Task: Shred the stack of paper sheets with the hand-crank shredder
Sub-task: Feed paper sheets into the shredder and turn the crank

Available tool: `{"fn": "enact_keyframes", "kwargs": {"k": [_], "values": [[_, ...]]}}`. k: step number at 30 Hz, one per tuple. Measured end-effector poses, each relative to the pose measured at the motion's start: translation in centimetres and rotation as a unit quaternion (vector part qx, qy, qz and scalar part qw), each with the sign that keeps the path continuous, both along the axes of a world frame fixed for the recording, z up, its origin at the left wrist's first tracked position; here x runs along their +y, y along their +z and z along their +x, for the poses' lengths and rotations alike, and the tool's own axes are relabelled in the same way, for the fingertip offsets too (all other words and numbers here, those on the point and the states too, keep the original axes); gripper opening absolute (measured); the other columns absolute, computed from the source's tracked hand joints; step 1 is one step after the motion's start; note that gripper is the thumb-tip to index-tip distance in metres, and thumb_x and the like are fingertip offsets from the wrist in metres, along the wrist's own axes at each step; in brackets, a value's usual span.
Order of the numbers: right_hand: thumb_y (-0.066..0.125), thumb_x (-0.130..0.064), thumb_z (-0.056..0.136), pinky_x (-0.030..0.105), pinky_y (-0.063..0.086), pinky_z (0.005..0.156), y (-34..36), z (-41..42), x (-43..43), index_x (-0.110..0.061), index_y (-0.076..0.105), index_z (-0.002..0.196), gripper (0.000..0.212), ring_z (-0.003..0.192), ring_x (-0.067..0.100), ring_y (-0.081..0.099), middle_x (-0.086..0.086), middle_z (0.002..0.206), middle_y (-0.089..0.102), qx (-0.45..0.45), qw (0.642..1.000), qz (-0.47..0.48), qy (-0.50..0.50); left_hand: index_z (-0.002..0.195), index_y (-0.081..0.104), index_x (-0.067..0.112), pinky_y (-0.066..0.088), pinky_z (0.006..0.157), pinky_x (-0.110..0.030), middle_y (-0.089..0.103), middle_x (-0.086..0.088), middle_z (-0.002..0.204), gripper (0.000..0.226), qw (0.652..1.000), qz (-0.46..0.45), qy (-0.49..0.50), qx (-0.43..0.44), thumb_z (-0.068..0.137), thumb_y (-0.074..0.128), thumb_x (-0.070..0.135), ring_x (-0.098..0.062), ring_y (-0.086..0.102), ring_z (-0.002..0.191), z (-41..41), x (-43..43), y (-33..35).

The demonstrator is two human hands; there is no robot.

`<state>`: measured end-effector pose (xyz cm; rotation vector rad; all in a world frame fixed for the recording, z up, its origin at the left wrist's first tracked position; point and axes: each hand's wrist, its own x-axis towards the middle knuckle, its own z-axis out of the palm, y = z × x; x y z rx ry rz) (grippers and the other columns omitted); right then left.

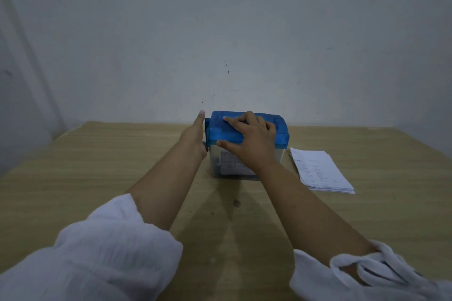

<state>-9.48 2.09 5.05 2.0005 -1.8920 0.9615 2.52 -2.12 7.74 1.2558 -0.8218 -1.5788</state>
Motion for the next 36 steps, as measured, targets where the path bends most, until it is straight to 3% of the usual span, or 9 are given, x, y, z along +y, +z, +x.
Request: {"fn": "enact_keyframes", "kwargs": {"k": [2,4,5,7,9,15,24,28,36], "values": [[0.059,-0.059,0.080,0.028,0.015,0.095,0.0,0.0,0.0,-0.038,0.048,0.133,0.058,0.110,0.011,0.041,-0.009,0.116,0.046,0.003,1.000,0.002,0.001,0.143,0.033,0.005,0.052,0.051,-0.014,0.039,-0.022,0.143,0.070,0.996,-0.017,-0.071,-0.043,0.092,0.047,0.052,-0.014,0.070,0.067,-0.4,0.6,1.9],[0.059,-0.058,0.080,0.028,0.015,0.094,0.0,0.0,0.0,-0.038,0.048,0.133,0.058,0.110,0.011,0.041,-0.009,0.116,0.046,0.006,1.000,0.005,-0.002,0.140,0.035,0.000,0.032,0.107,-0.038,0.033,-0.020,0.149,0.072,0.996,0.017,-0.084,-0.036,0.091,0.050,0.051,-0.026,0.049,0.126,-0.6,0.2,2.6],[0.059,-0.058,0.080,0.028,0.015,0.093,0.0,0.1,0.0,-0.038,0.047,0.133,0.058,0.110,0.011,0.041,-0.009,0.116,0.046,0.006,1.000,0.005,-0.003,0.132,0.042,-0.003,0.020,0.111,-0.046,0.034,-0.019,0.148,0.065,0.994,0.029,-0.091,-0.047,0.092,0.052,0.047,-0.035,0.038,0.132,-0.7,0.2,2.8],[0.058,-0.058,0.081,0.029,0.015,0.093,0.0,0.0,-0.1,-0.038,0.047,0.134,0.058,0.110,0.011,0.041,-0.009,0.116,0.046,0.007,1.000,0.006,-0.005,0.093,0.053,-0.001,0.036,0.100,-0.041,0.051,-0.017,0.127,0.036,0.992,0.033,-0.097,-0.068,0.095,0.053,0.035,-0.040,0.051,0.108,-1.0,0.3,2.9],[0.058,-0.059,0.080,0.028,0.015,0.094,0.0,0.0,-0.1,-0.039,0.047,0.134,0.058,0.110,0.011,0.041,-0.009,0.116,0.046,0.010,1.000,0.007,-0.007,0.076,0.051,0.005,0.050,0.061,-0.032,0.058,-0.010,0.090,0.028,0.996,0.013,-0.083,-0.041,0.095,0.055,0.025,-0.026,0.053,0.068,-1.0,0.4,2.6],[0.059,-0.060,0.079,0.028,0.015,0.094,0.1,0.0,0.0,-0.038,0.047,0.133,0.060,0.109,0.010,0.040,-0.010,0.116,0.045,0.000,1.000,0.008,0.003,0.081,0.058,0.006,0.053,0.044,-0.027,0.061,-0.009,0.078,0.013,0.998,-0.023,-0.060,0.020,0.086,0.064,0.016,-0.023,0.059,0.064,-0.5,-1.4,1.0],[0.059,-0.061,0.078,0.027,0.015,0.094,0.0,-0.2,0.1,-0.038,0.048,0.133,0.060,0.108,0.008,0.041,-0.010,0.115,0.045,-0.003,1.000,0.000,0.013,0.127,0.055,0.005,0.056,0.067,-0.031,0.059,-0.010,0.128,0.044,0.985,-0.121,-0.002,0.126,0.084,0.067,0.010,-0.023,0.062,0.099,-1.1,-2.5,-1.1],[0.059,-0.060,0.079,0.028,0.015,0.096,0.0,-0.3,0.1,-0.038,0.048,0.134,0.060,0.110,0.009,0.041,-0.009,0.116,0.046,-0.002,1.000,-0.002,0.012,0.124,0.059,0.004,0.052,0.088,-0.027,0.064,-0.010,0.120,0.042,0.970,-0.203,0.081,0.104,0.083,0.064,-0.005,-0.016,0.061,0.103,-1.3,-2.7,-1.4],[0.059,-0.059,0.080,0.028,0.016,0.098,-0.3,-0.3,0.0,-0.035,0.047,0.135,0.061,0.111,0.010,0.041,-0.007,0.117,0.048,0.003,1.000,-0.016,0.021,0.123,0.060,0.005,0.052,0.092,-0.029,0.065,-0.007,0.118,0.035,0.954,-0.269,0.136,0.005,0.088,0.060,0.001,-0.015,0.061,0.105,-1.5,-1.7,-1.6]]}}
